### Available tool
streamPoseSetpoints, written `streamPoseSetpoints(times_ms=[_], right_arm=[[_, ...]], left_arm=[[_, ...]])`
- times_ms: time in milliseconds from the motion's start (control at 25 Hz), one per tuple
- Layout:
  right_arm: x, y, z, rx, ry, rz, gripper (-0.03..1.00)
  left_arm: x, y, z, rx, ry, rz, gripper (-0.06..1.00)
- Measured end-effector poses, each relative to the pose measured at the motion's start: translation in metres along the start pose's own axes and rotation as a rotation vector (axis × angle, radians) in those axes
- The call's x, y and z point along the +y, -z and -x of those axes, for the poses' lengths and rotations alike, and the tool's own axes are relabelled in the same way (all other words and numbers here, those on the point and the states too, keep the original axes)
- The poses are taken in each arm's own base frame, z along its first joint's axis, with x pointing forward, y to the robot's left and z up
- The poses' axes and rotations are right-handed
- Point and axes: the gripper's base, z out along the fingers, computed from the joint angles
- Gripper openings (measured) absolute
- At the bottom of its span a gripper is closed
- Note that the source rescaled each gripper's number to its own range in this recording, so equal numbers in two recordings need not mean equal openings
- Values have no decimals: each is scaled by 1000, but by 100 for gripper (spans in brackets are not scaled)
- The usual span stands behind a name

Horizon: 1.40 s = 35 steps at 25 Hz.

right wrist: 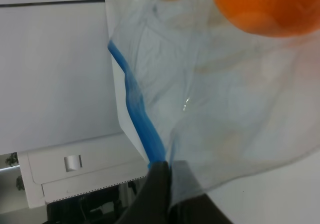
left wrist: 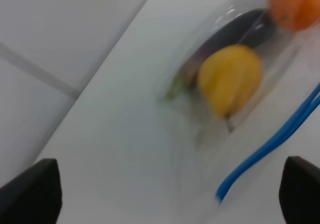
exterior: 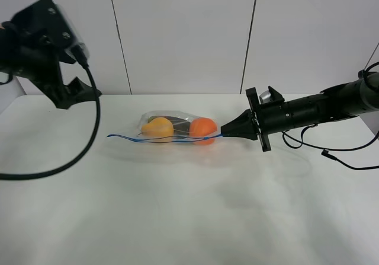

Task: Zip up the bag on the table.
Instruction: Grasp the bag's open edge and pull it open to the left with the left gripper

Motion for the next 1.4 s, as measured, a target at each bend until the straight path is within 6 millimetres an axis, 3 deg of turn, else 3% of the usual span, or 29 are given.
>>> streamPoseSetpoints(times_ms=[320, 640, 880, 1040, 1120, 1400], right_arm=[[0, 0, 0, 0, 0, 0, 0], [0, 0, 0, 0, -1, 0, 0], [0, 0, 0, 0, -1, 0, 0], [0, 0, 0, 0, -2, 0, 0], [0, 0, 0, 0, -3, 0, 0], [0, 0, 0, 0, -3, 0, 0]], left_arm=[[-70, -53, 47, -84, -81, -173, 100], [-137, -101, 68, -111, -127, -253, 100], [-165, -138, 70, -148, -115, -153, 100], [-172, -156, 64, -146, -113, -106, 100], [-175, -161, 60, -138, -114, -100, 93], [-176, -164, 58, -133, -113, -99, 46]])
